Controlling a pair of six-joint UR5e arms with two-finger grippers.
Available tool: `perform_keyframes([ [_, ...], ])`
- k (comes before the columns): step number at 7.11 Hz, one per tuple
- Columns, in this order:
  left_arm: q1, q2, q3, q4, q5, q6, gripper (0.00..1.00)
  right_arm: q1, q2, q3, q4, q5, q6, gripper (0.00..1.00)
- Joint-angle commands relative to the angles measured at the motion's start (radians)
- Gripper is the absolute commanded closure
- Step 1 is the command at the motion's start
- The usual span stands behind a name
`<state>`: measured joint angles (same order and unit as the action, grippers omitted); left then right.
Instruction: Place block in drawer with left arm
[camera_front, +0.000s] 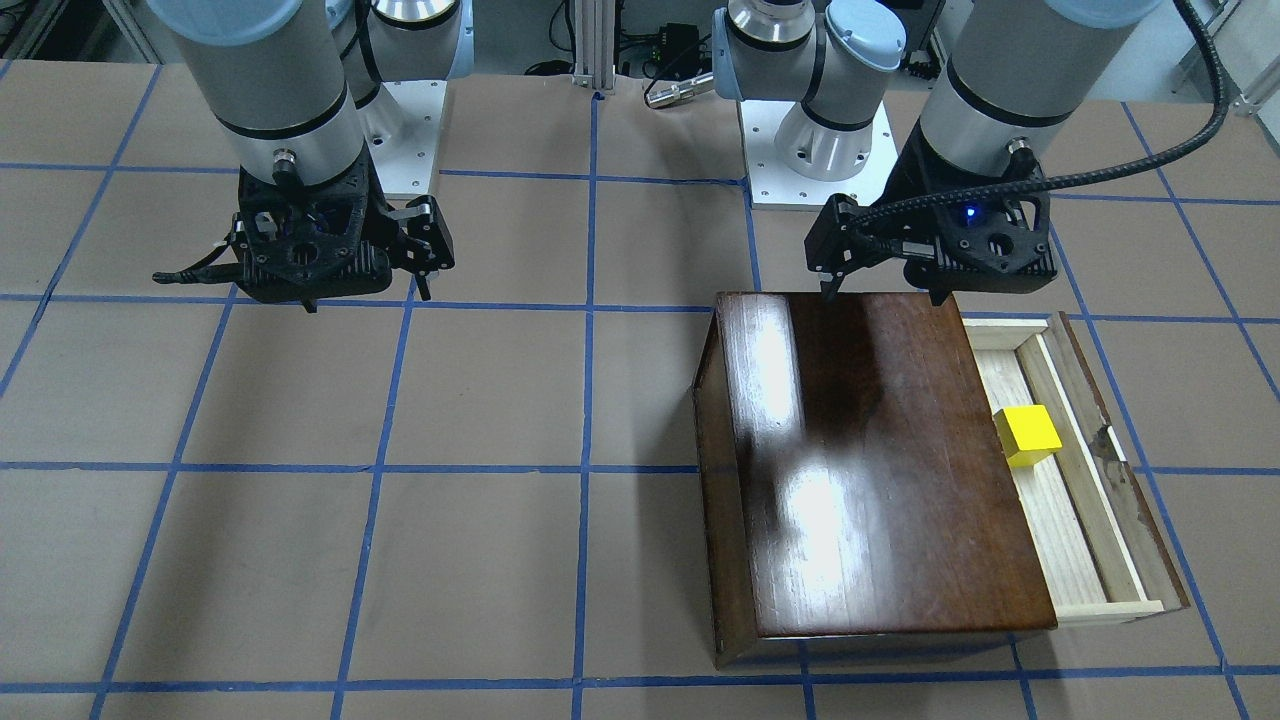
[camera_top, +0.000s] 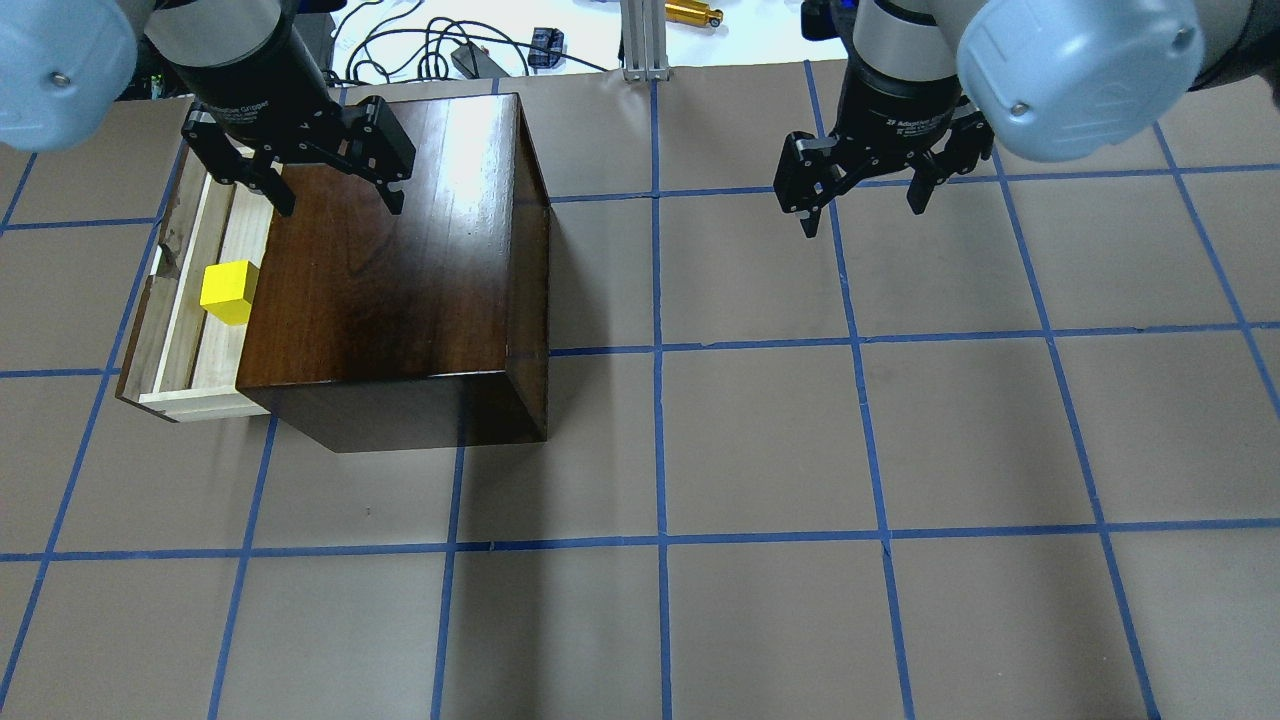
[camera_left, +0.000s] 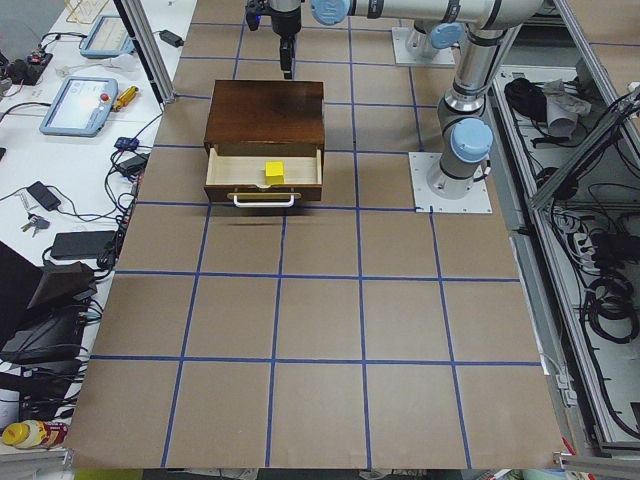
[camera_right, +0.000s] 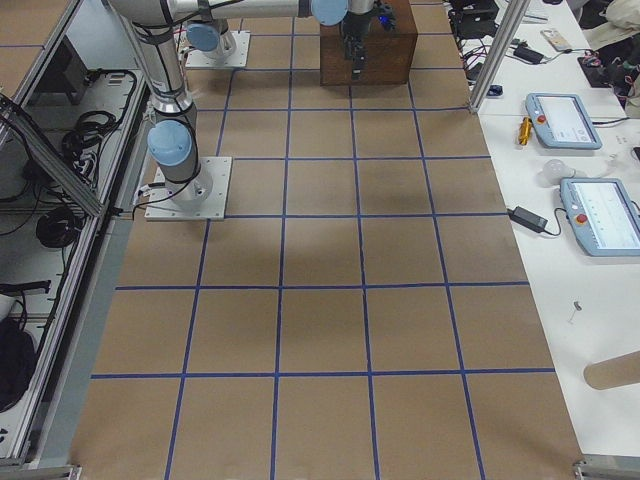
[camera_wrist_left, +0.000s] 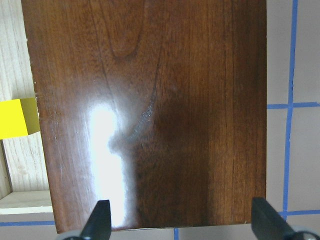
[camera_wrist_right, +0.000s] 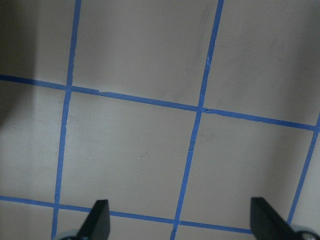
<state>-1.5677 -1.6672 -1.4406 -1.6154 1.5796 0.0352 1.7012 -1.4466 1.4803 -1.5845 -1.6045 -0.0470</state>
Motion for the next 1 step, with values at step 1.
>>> perform_keyframes([
  [1, 0.0, 0.0, 0.0, 0.0, -0.001, 0.003, 0.0, 0.0, 0.0, 0.0, 0.0, 0.0, 0.001, 0.0],
])
